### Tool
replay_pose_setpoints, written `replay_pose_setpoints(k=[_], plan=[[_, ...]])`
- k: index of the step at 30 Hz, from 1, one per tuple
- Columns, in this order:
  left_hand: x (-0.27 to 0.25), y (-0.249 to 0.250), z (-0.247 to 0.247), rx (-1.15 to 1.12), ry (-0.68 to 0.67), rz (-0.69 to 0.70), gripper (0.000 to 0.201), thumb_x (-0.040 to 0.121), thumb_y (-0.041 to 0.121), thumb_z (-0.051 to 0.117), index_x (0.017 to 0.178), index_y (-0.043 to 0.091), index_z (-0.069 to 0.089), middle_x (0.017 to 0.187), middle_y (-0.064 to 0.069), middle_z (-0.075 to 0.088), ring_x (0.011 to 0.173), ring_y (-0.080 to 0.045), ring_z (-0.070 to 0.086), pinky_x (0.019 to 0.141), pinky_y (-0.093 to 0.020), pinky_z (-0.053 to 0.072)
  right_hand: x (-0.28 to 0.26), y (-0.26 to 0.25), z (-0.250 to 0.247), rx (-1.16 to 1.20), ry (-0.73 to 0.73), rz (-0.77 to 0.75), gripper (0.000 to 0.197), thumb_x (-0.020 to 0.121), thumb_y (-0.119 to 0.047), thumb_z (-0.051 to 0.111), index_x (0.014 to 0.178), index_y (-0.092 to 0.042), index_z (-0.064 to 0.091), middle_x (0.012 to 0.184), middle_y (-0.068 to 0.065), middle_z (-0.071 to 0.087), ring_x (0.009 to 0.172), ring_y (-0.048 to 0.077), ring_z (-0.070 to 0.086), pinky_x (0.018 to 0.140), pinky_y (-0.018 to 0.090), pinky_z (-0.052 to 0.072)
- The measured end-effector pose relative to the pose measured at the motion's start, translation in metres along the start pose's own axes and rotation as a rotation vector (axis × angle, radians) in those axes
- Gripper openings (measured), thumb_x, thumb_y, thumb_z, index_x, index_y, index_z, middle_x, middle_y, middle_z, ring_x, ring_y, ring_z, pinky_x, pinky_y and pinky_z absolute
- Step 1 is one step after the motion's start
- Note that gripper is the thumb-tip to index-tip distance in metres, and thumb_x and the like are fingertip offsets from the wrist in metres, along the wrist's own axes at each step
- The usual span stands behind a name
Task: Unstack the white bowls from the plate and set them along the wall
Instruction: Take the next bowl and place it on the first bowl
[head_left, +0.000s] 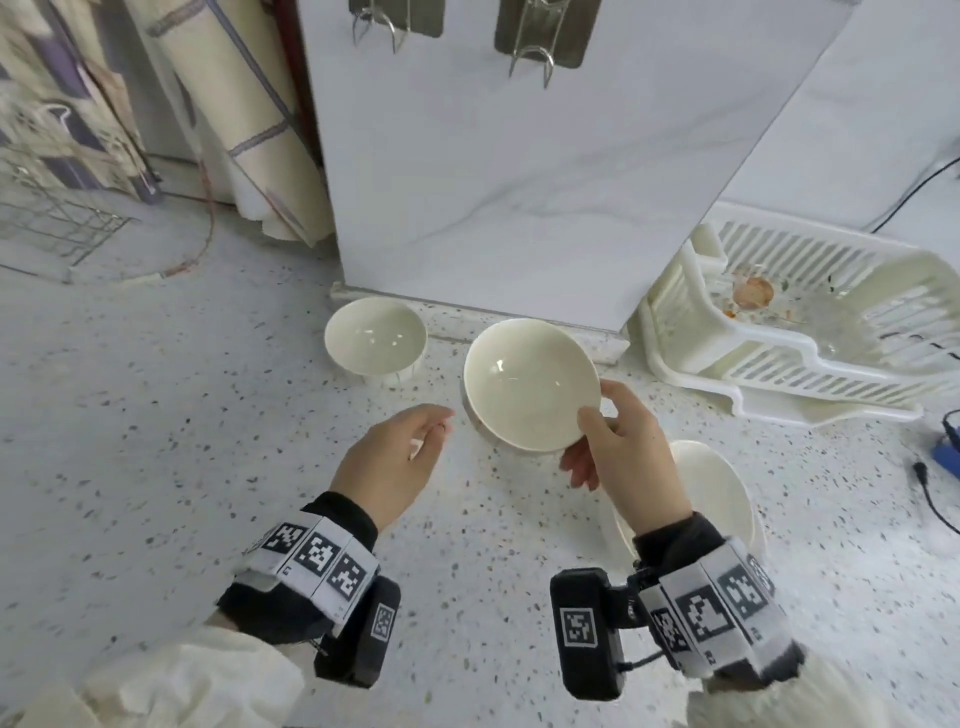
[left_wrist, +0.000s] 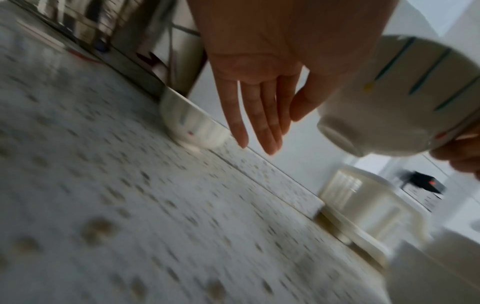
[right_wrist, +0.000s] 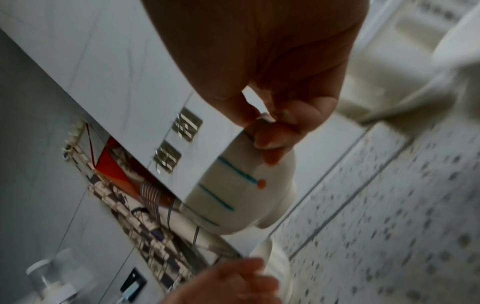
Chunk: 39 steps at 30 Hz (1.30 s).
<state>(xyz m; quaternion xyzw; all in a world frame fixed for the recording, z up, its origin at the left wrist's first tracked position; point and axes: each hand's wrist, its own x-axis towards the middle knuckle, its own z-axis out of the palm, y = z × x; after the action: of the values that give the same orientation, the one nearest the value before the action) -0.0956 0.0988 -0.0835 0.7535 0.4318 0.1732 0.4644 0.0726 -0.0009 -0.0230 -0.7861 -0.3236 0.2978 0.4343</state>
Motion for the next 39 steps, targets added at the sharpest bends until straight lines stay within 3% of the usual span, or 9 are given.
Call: replay_pose_setpoints(k=[6,9,11,13,17,20,27,34,39], plan=[[0.021,-0.033,-0.068,-0.043,0.136,0.014,0.046,0.087,0.051,0.032,0.126,0.031,0.044,0.119,0.017,0.052,0.112,-0.007,0.049,0.092,-0.028,0.040,0.037,-0.023,0.083,-0.008,-0.090,0.034,0.037,0.090,-0.008,0.035,0.126,-0.010,0.042,0.052,0.007,0.059,0.030,0.006,0.047,0.032,0.015,0.038],[0.036,-0.048,-0.089,-0.046,0.128,0.053,0.059,0.082,0.058,0.028,0.133,0.031,0.036,0.137,0.013,0.042,0.128,-0.005,0.035,0.104,-0.029,0.030,0.053,-0.032,0.115,-0.026,-0.097,0.045,0.037,0.090,-0.008,0.034,0.126,-0.011,0.041,0.053,0.007,0.060,0.034,0.010,0.049,0.033,0.015,0.038],[0.048,-0.055,-0.096,0.006,0.129,0.113,0.064,0.081,0.061,0.025,0.133,0.026,0.037,0.143,0.006,0.039,0.135,-0.009,0.027,0.112,-0.036,0.026,0.063,-0.036,0.131,-0.034,-0.091,0.057,0.039,0.090,-0.009,0.034,0.128,-0.011,0.040,0.054,0.006,0.060,0.035,0.010,0.049,0.034,0.016,0.039],[0.060,-0.060,-0.101,0.011,0.108,0.141,0.060,0.082,0.060,0.024,0.130,0.026,0.040,0.140,0.004,0.042,0.134,-0.011,0.028,0.113,-0.041,0.028,0.072,-0.038,0.143,-0.048,-0.085,0.073,0.039,0.090,-0.010,0.033,0.128,-0.012,0.039,0.054,0.005,0.060,0.038,0.013,0.050,0.039,0.020,0.041],[0.077,-0.066,-0.102,-0.088,0.028,0.103,0.043,0.091,0.048,0.031,0.129,0.029,0.037,0.133,0.007,0.046,0.123,-0.006,0.039,0.103,-0.031,0.037,0.084,-0.039,0.157,-0.059,-0.067,0.104,0.037,0.090,-0.010,0.033,0.126,-0.011,0.039,0.054,0.005,0.060,0.039,0.015,0.050,0.037,0.019,0.041],[0.087,-0.071,-0.102,-0.095,-0.025,0.043,0.046,0.091,0.050,0.028,0.133,0.031,0.032,0.138,0.008,0.043,0.123,-0.008,0.042,0.097,-0.031,0.039,0.091,-0.039,0.162,-0.060,-0.050,0.132,0.037,0.089,-0.009,0.033,0.126,-0.011,0.039,0.054,0.006,0.059,0.040,0.016,0.050,0.039,0.020,0.041],[0.099,-0.074,-0.102,-0.091,-0.007,-0.007,0.039,0.095,0.034,0.029,0.131,0.022,0.036,0.131,0.000,0.052,0.110,-0.010,0.049,0.088,-0.029,0.041,0.099,-0.037,0.172,-0.063,-0.050,0.168,0.037,0.087,-0.007,0.033,0.123,-0.010,0.040,0.054,0.007,0.059,0.041,0.019,0.050,0.043,0.027,0.043],[0.102,-0.083,-0.100,-0.042,-0.019,-0.036,0.042,0.095,0.035,0.029,0.135,0.021,0.032,0.138,-0.002,0.048,0.121,-0.017,0.048,0.094,-0.033,0.042,0.099,-0.033,0.174,-0.040,-0.051,0.171,0.034,0.089,-0.009,0.034,0.122,-0.012,0.040,0.054,0.005,0.058,0.038,0.015,0.049,0.035,0.019,0.042],[0.093,-0.079,-0.095,0.009,0.118,0.041,0.043,0.094,0.027,0.037,0.135,0.016,0.033,0.143,-0.004,0.036,0.127,-0.017,0.039,0.094,-0.028,0.038,0.091,-0.031,0.164,-0.014,-0.115,0.158,0.037,0.092,-0.018,0.037,0.129,-0.013,0.038,0.062,0.004,0.058,0.046,0.016,0.052,0.044,0.021,0.047]])
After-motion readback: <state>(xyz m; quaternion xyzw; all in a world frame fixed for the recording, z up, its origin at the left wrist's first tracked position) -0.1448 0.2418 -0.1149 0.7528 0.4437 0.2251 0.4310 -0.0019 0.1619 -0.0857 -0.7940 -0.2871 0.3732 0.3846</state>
